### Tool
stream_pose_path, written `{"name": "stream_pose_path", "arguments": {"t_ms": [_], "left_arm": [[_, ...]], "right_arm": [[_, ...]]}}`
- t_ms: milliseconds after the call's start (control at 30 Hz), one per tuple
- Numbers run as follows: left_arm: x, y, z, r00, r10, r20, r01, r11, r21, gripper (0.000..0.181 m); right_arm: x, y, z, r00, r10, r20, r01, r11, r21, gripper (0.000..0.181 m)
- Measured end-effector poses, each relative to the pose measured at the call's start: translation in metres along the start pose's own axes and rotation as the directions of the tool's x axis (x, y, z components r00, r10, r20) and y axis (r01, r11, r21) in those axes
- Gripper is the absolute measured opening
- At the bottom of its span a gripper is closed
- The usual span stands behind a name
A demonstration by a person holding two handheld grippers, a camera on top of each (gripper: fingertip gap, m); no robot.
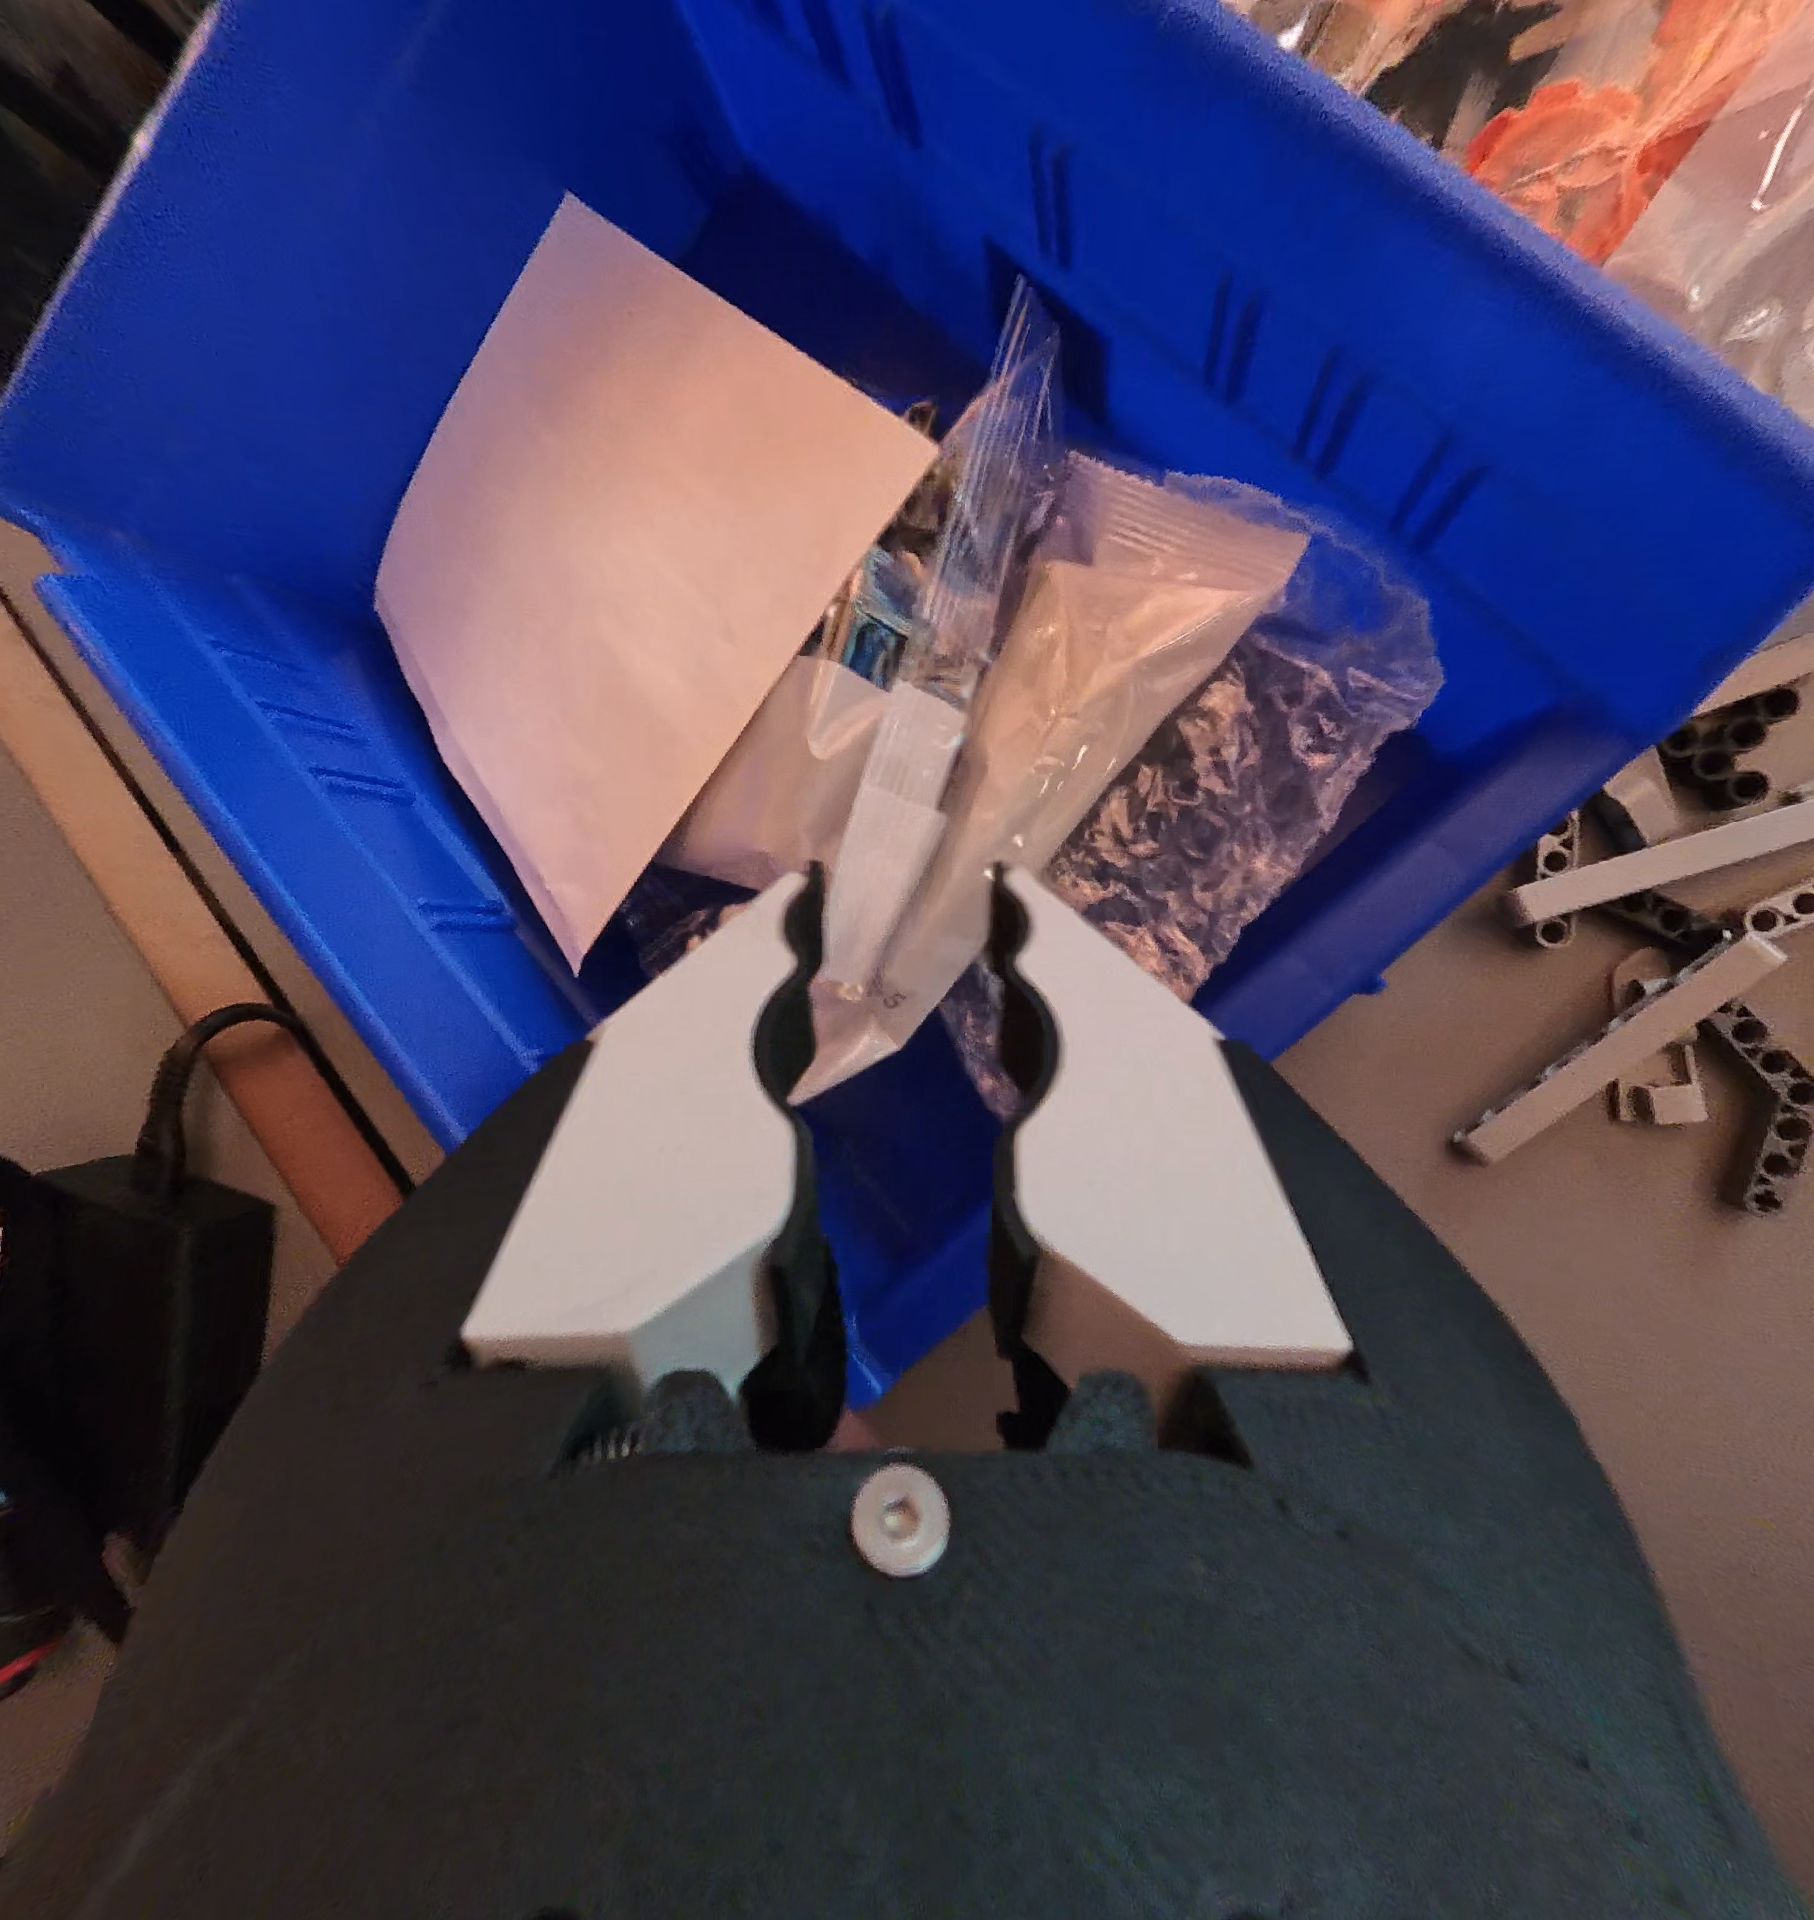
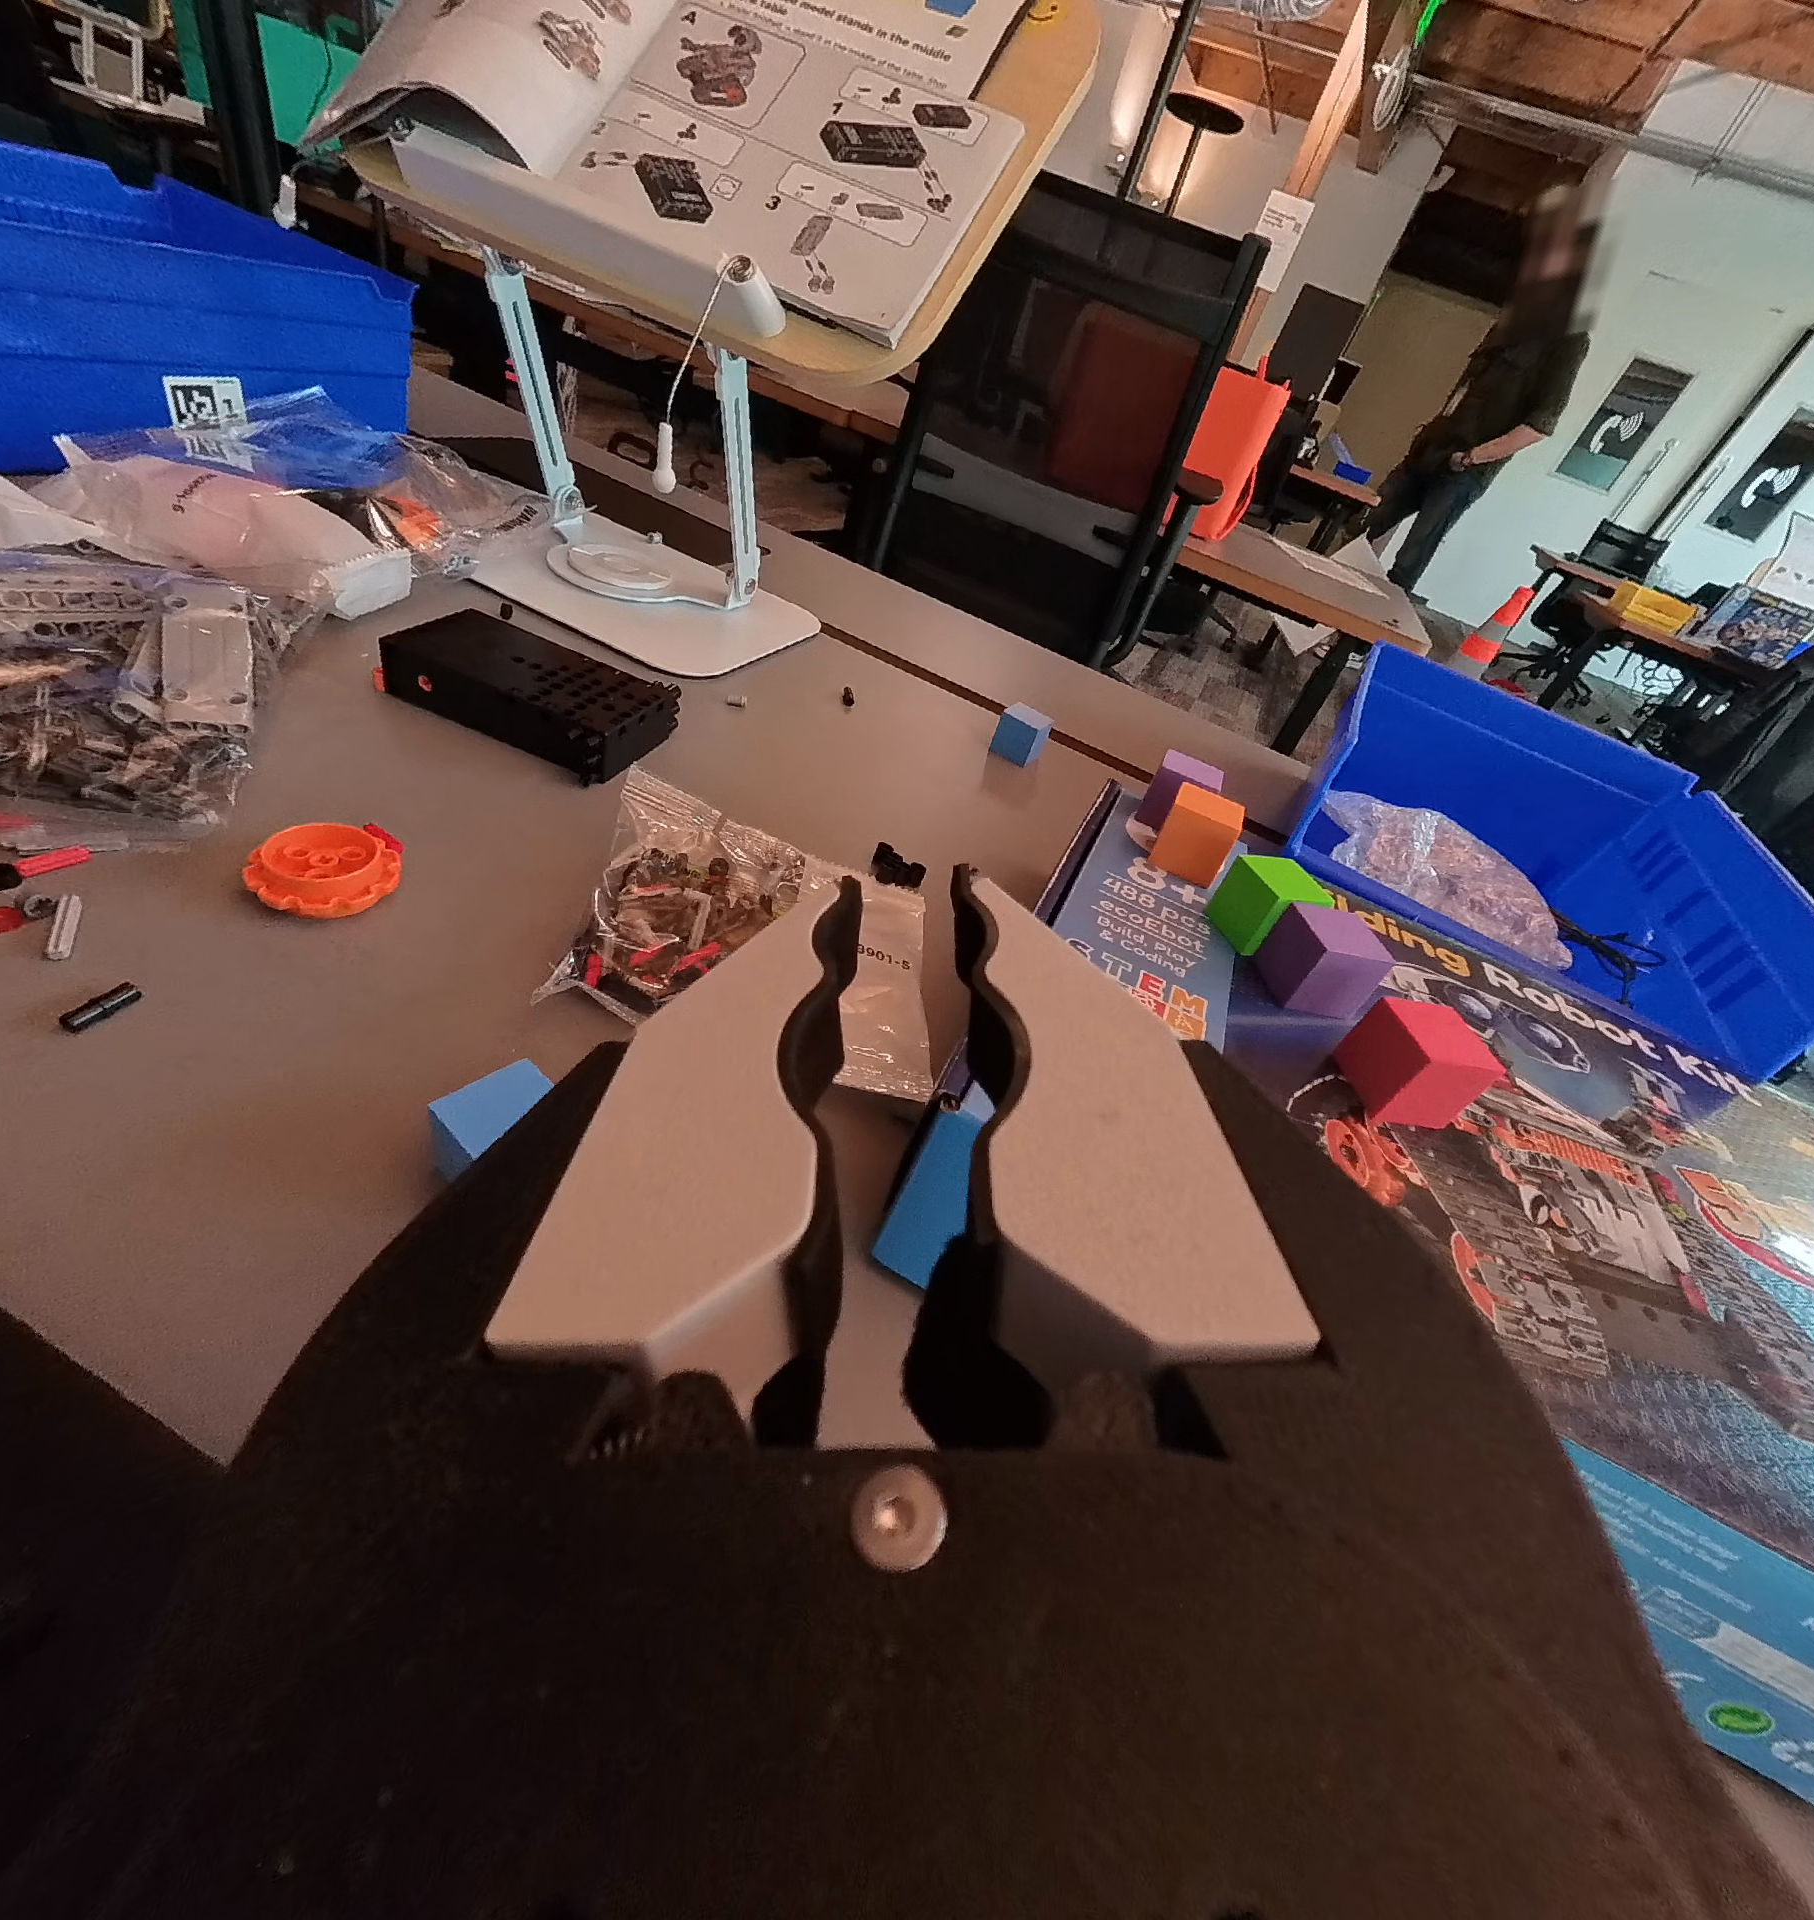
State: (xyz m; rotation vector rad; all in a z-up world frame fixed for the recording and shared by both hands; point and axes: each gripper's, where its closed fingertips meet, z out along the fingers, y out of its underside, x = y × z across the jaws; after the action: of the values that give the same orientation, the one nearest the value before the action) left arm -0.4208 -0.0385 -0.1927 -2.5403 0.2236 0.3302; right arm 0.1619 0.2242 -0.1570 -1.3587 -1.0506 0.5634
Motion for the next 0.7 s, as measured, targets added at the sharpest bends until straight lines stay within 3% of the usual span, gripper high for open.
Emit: {"name": "stream_pose_path", "arguments": {"t_ms": [67, 100, 367, 700], "left_arm": [[-0.007, -0.003, 0.003, 0.999, 0.011, 0.052, -0.012, 1.000, 0.017, 0.003], [-0.006, -0.005, 0.004, 0.998, 0.026, 0.059, -0.027, 0.999, 0.018, 0.000], [-0.001, -0.027, -0.020, 0.998, 0.028, 0.050, -0.033, 0.992, 0.119, 0.000], [-0.012, -0.082, -0.081, 0.993, -0.022, 0.112, -0.012, 0.954, 0.299, 0.000]], "right_arm": [[0.000, 0.000, 0.000, 1.000, 0.001, 0.001, -0.001, 1.000, 0.001, 0.017], [0.000, 0.000, 0.000, 1.000, 0.001, 0.001, -0.001, 1.000, 0.002, 0.017], [0.001, -0.001, -0.001, 1.000, 0.007, 0.001, -0.007, 1.000, 0.010, 0.017], [0.000, -0.002, -0.002, 1.000, 0.012, 0.008, -0.012, 1.000, 0.016, 0.017]]}}
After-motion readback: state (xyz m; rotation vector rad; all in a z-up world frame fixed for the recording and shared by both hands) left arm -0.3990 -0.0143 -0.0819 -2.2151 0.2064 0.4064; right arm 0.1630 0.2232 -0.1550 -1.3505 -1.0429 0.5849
